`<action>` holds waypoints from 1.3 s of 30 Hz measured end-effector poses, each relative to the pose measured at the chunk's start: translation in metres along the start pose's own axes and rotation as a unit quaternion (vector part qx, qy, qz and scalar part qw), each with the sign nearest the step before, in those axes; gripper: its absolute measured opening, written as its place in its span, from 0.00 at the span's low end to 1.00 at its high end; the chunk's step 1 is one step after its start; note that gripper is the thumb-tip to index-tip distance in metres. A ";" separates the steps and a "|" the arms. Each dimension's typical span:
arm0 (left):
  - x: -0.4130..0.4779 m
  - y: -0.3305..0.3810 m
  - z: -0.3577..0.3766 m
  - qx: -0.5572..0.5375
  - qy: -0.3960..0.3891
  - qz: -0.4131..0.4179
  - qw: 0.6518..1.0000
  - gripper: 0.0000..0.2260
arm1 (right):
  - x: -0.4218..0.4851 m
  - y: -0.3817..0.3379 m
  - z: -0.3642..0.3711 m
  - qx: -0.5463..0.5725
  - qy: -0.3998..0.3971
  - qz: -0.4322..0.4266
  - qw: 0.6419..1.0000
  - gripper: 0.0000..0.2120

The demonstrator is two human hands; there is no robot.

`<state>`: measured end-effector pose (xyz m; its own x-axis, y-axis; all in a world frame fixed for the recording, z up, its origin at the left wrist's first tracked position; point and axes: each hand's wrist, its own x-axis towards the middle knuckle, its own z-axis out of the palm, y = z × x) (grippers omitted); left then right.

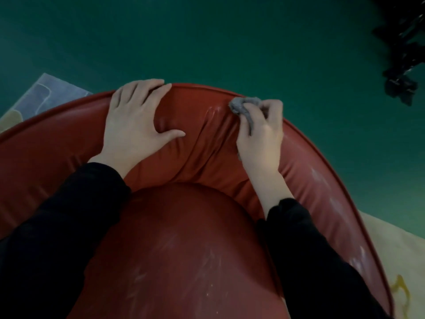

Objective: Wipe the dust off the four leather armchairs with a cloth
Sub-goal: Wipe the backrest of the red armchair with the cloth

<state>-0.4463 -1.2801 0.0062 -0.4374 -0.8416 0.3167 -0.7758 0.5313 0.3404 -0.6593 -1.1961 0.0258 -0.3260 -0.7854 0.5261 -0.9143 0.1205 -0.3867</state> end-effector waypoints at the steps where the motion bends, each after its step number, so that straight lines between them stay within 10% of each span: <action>1: 0.000 0.001 0.000 0.003 -0.001 0.002 1.000 0.38 | 0.002 0.000 0.001 0.000 -0.014 -0.002 1.000 0.09; 8: 0.008 0.023 0.003 -0.064 -0.010 0.017 0.998 0.38 | -0.019 0.026 -0.031 -0.014 -0.017 0.074 0.997 0.11; 22: 0.019 0.079 0.045 -0.042 -0.015 0.062 0.997 0.39 | -0.008 0.081 -0.064 0.044 -0.182 -0.079 0.979 0.08; 39: 0.018 0.082 0.046 -0.039 -0.010 0.046 0.998 0.39 | 0.010 0.099 -0.074 0.050 -0.167 -0.081 0.981 0.08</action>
<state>-0.5384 -1.2561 -0.0006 -0.5148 -0.7907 0.3313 -0.6952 0.6112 0.3783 -0.7709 -1.1468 0.0484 -0.0658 -0.9466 0.3158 -0.9141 -0.0697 -0.3994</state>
